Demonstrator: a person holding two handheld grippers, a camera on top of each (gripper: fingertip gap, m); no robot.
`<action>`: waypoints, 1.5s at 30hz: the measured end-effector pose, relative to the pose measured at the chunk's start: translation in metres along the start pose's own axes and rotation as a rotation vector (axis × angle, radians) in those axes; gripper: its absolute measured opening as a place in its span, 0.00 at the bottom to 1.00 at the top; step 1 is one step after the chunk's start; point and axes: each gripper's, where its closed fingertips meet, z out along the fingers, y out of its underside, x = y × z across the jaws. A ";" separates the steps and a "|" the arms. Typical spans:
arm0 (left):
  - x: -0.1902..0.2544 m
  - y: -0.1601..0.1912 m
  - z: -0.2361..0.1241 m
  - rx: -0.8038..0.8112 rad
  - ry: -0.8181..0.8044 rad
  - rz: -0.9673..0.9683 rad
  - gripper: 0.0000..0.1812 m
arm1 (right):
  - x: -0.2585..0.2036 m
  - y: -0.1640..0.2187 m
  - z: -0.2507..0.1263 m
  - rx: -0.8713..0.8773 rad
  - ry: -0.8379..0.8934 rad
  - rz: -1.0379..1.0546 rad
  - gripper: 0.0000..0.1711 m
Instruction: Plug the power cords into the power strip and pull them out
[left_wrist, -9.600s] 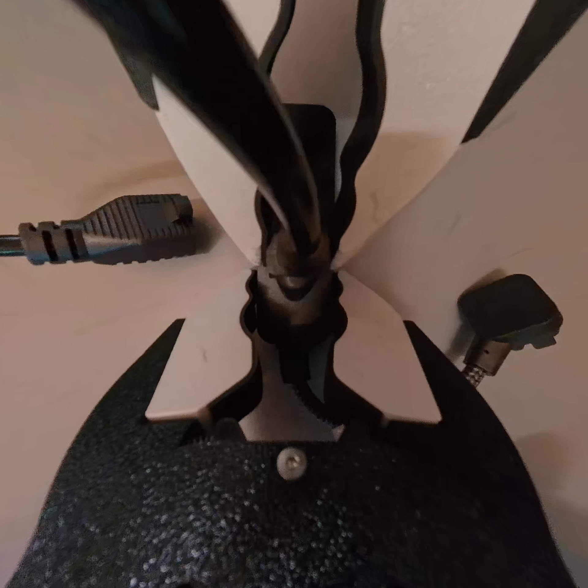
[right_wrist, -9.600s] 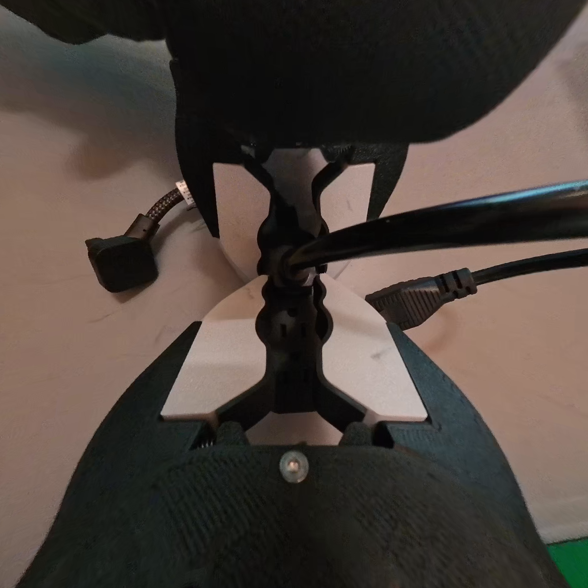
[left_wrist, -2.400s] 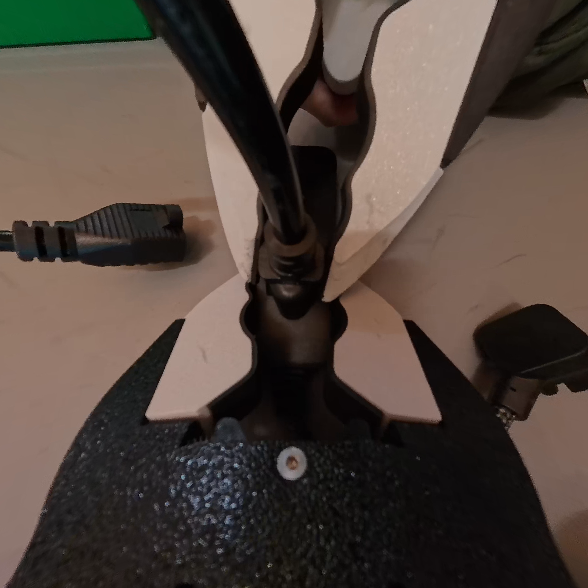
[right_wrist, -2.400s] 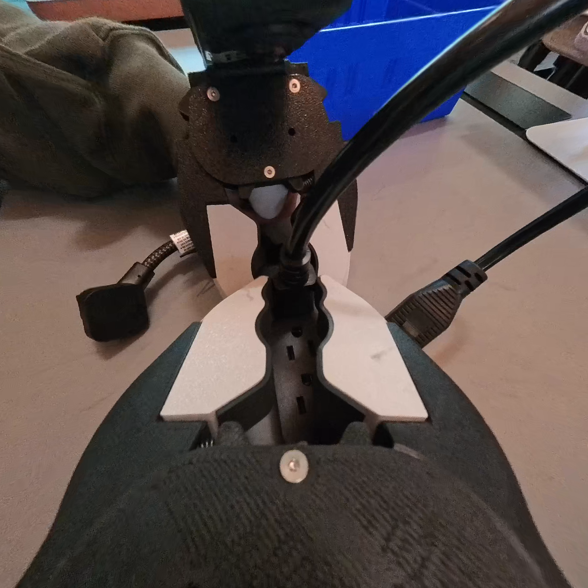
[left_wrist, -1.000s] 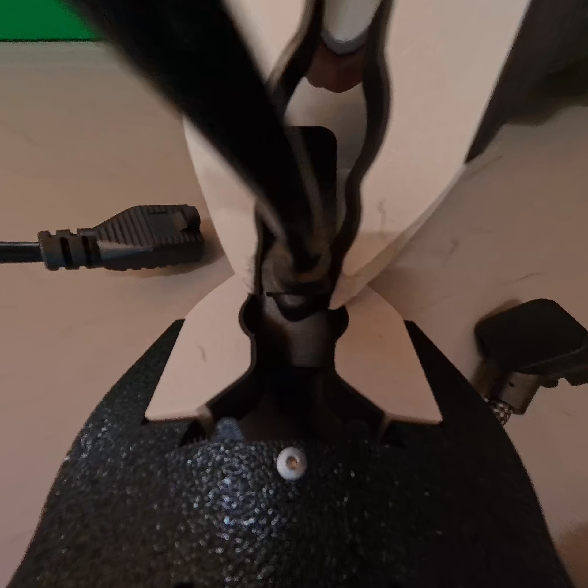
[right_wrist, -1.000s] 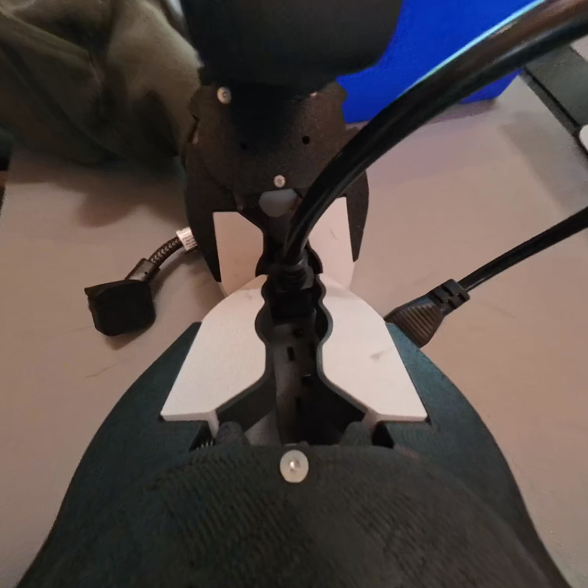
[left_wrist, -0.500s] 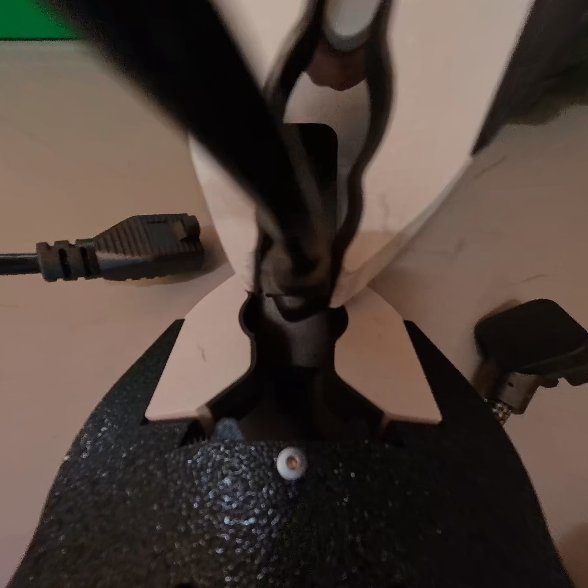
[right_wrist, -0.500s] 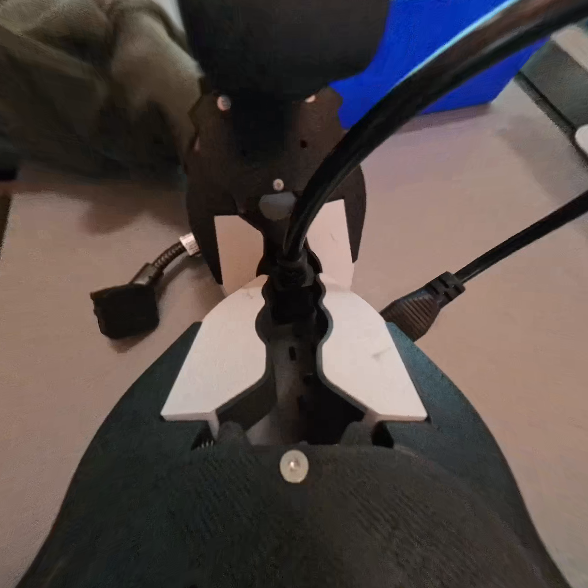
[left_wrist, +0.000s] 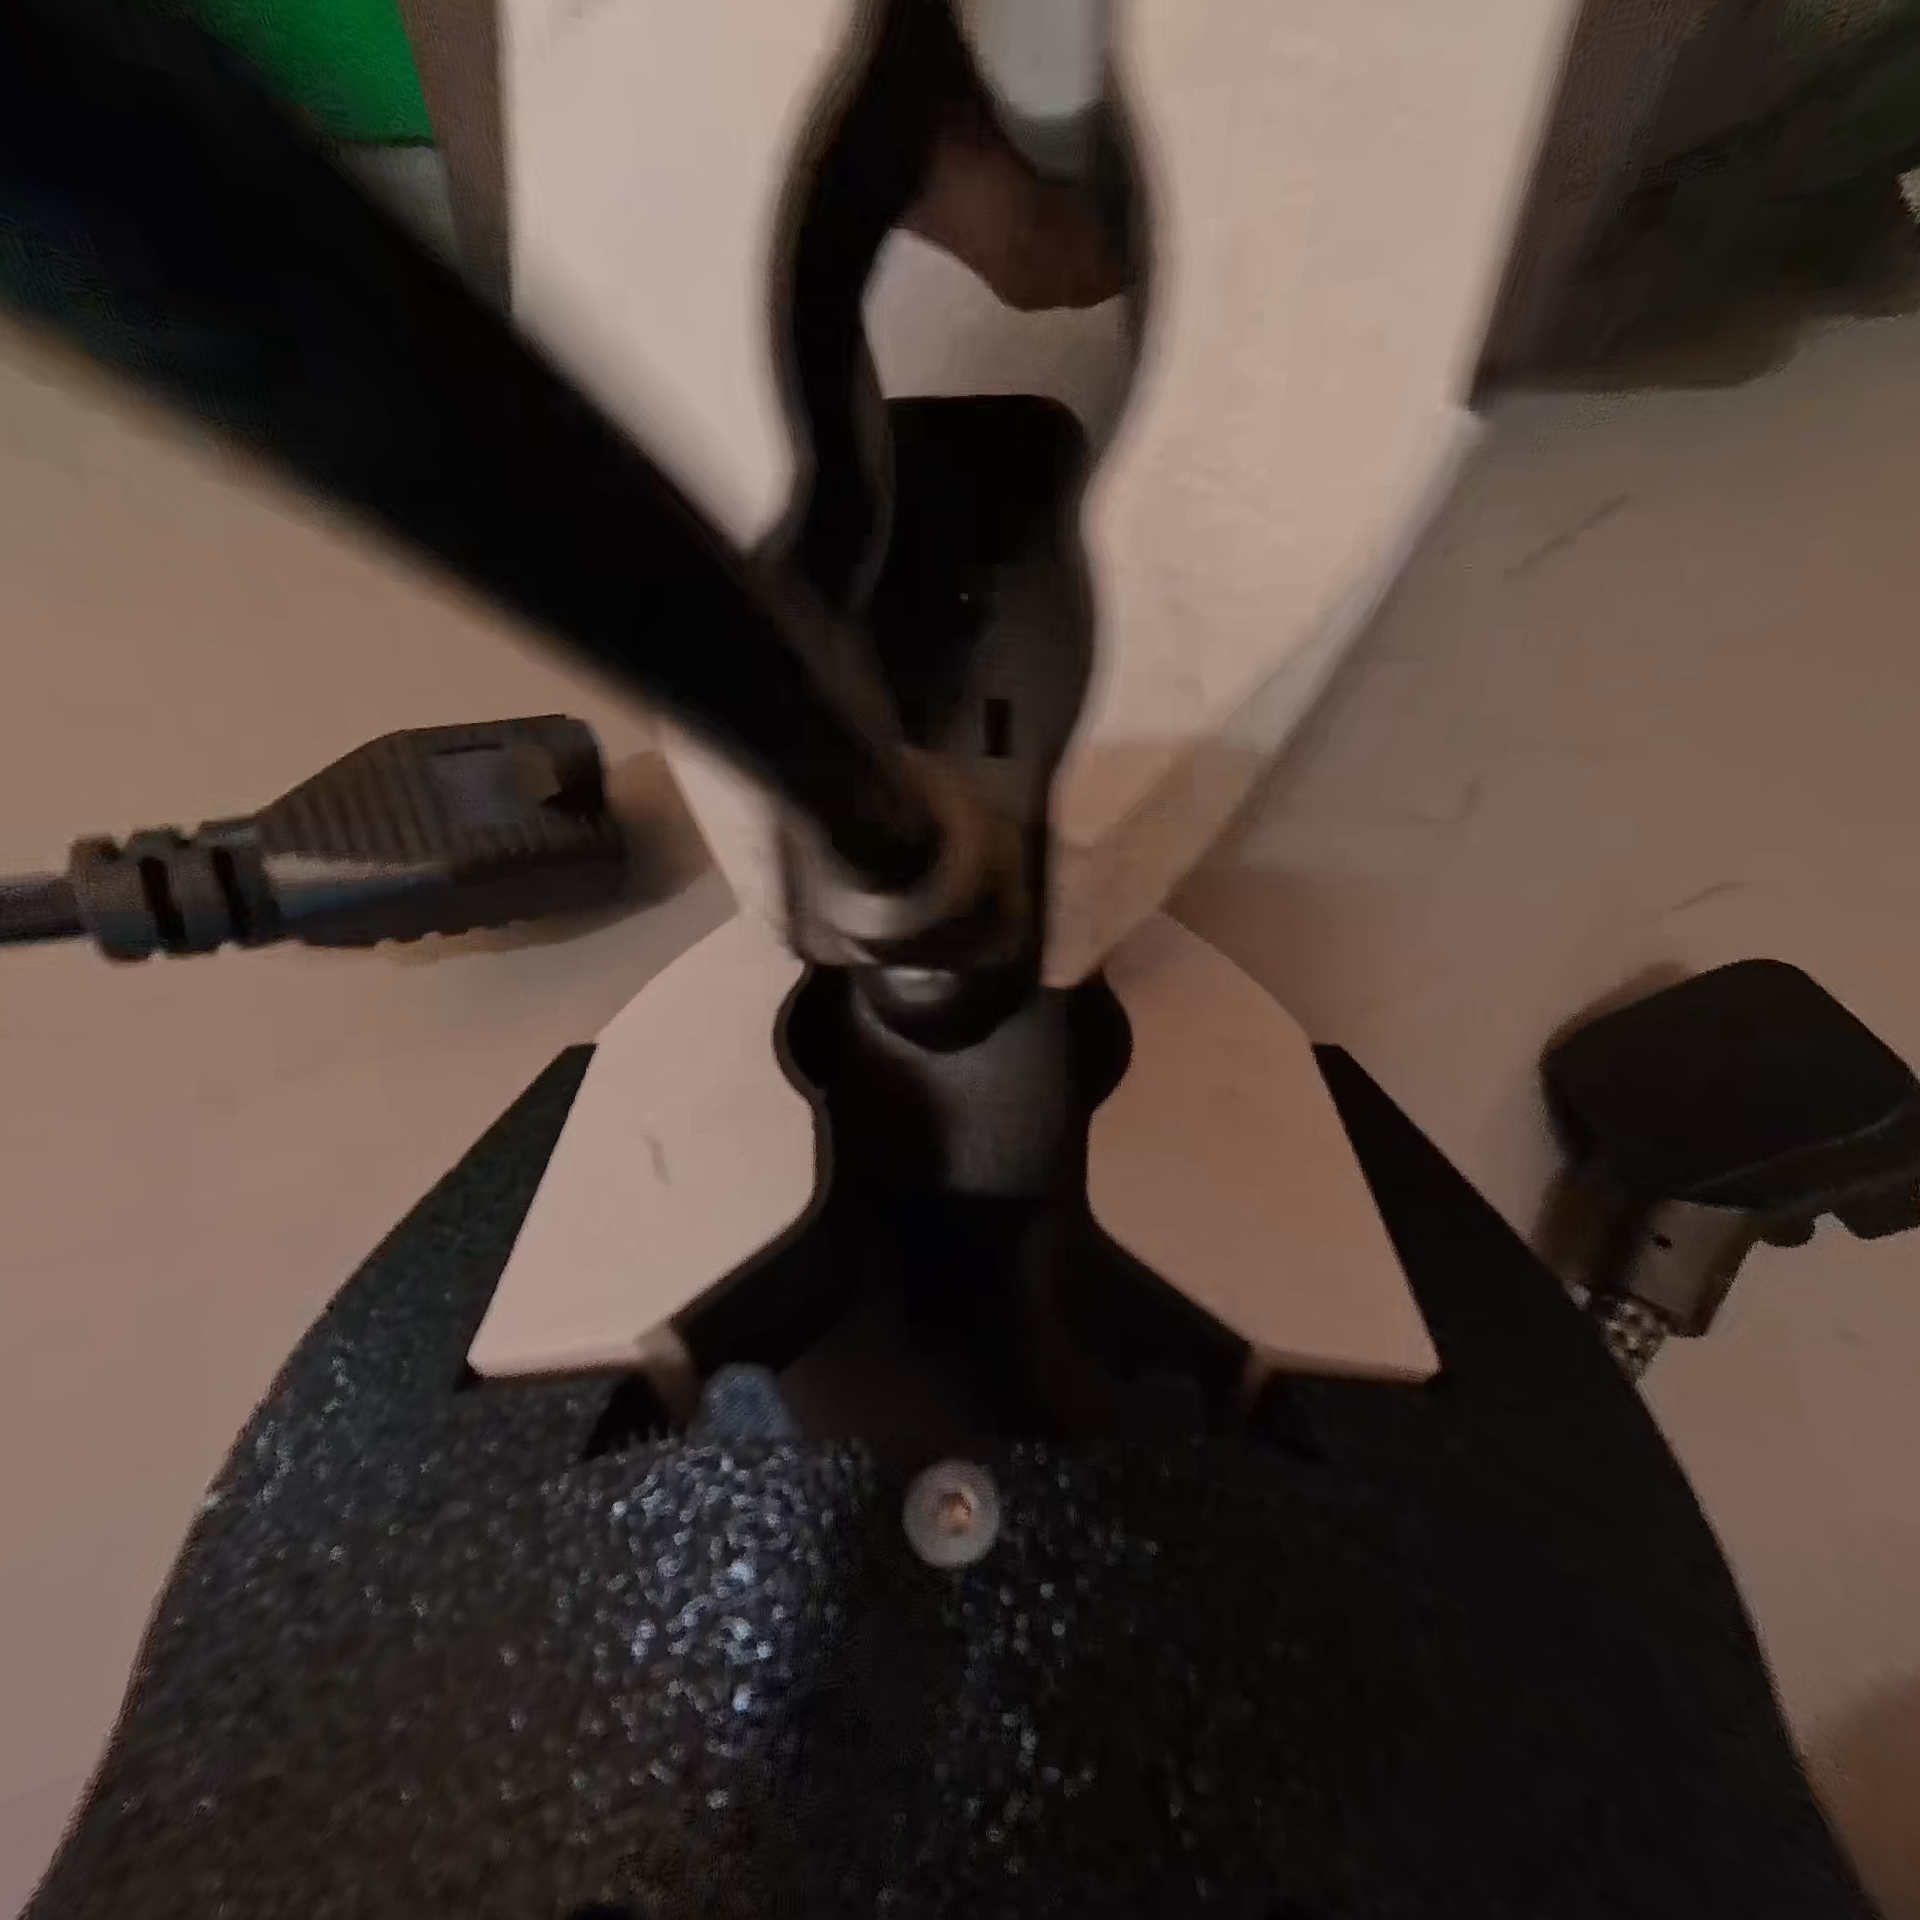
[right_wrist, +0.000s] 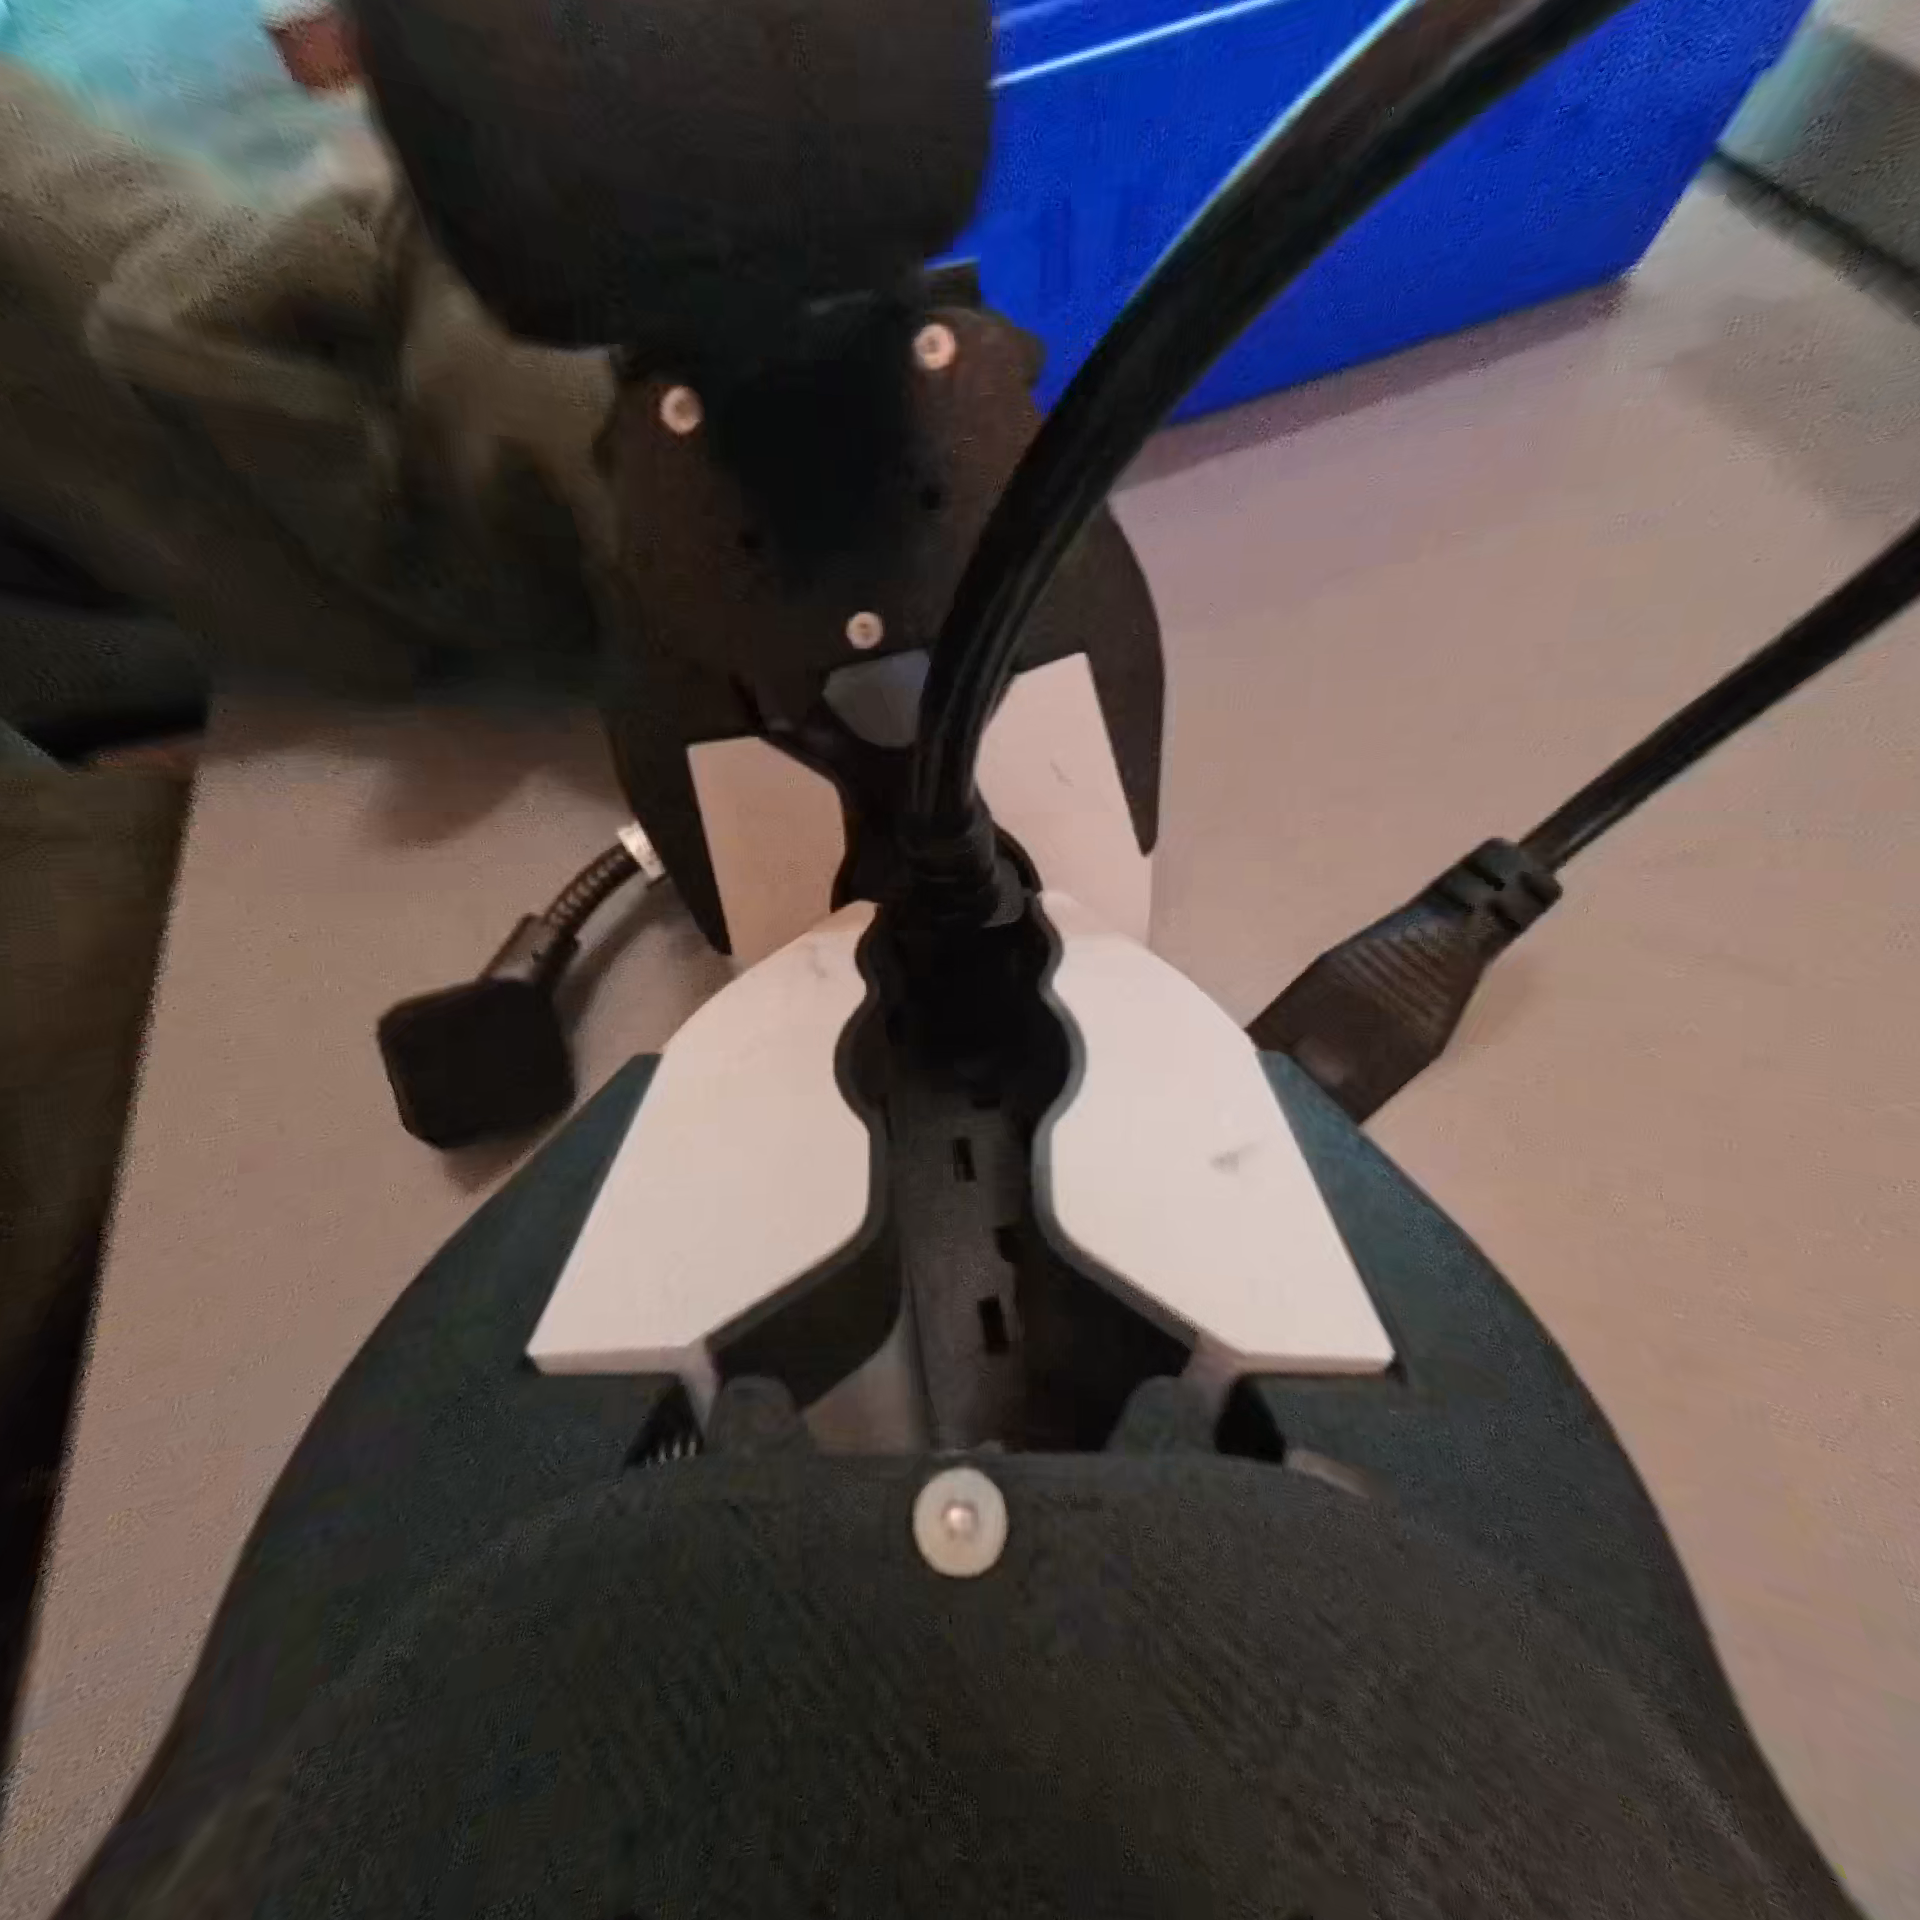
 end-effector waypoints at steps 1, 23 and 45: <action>0.000 0.000 0.000 -0.001 -0.005 -0.002 0.25 | 0.003 -0.001 -0.001 0.028 -0.022 0.097 0.13; -0.006 0.000 -0.002 0.010 -0.046 -0.020 0.25 | -0.004 -0.001 -0.004 -0.100 0.090 -0.359 0.14; -0.008 0.002 -0.001 -0.005 -0.045 -0.042 0.25 | 0.005 -0.005 0.006 0.011 -0.013 -0.162 0.15</action>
